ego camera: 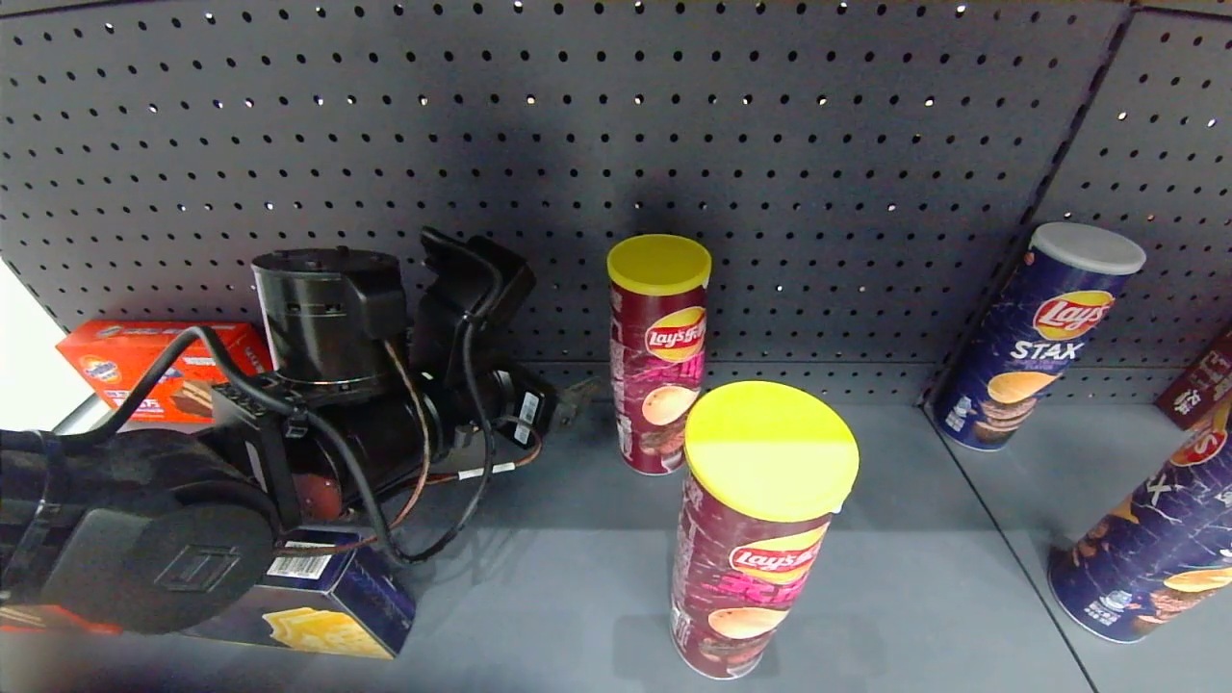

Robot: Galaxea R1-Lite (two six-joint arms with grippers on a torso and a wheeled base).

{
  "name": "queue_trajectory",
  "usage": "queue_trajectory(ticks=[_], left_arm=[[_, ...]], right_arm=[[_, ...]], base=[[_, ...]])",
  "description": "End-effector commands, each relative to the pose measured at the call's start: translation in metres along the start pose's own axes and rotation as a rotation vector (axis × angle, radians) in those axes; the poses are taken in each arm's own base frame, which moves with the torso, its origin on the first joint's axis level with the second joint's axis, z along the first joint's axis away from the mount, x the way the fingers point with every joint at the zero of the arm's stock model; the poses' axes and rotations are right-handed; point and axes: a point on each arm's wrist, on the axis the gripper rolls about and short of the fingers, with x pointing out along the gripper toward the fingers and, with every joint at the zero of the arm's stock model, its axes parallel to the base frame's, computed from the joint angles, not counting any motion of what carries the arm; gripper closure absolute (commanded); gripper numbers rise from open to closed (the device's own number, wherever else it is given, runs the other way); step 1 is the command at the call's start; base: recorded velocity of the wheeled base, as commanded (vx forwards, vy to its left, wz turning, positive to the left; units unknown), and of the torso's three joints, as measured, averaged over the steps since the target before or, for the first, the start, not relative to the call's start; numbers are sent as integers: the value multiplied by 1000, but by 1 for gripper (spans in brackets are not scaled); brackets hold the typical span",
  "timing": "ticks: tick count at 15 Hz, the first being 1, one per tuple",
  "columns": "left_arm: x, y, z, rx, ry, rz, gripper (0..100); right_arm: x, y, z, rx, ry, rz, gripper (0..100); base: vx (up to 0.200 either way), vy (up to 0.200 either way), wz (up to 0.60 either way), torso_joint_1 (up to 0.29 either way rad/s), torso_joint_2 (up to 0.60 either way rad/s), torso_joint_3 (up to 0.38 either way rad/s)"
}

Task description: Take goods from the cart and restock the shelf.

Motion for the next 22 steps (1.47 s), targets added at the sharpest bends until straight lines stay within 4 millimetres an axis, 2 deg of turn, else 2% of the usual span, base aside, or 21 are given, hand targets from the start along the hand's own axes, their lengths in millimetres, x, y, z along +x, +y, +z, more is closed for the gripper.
queue_trajectory(ticks=[1, 10, 16, 22], left_arm=[[0, 1, 1, 3, -3, 5, 0], [5, -10, -2, 14, 7, -32, 0], [22, -14, -7, 16, 24, -36, 0], [17, -14, -11, 24, 37, -38, 0]], right_arm=[[0, 0, 0, 0, 1, 0, 0], [0, 0, 0, 0, -1, 0, 0], [0, 0, 0, 0, 1, 0, 0], [0, 0, 0, 0, 1, 0, 0]], base=[[0, 0, 0, 0, 0, 0], [0, 0, 0, 0, 0, 0], [0, 0, 0, 0, 0, 0], [0, 0, 0, 0, 0, 0]])
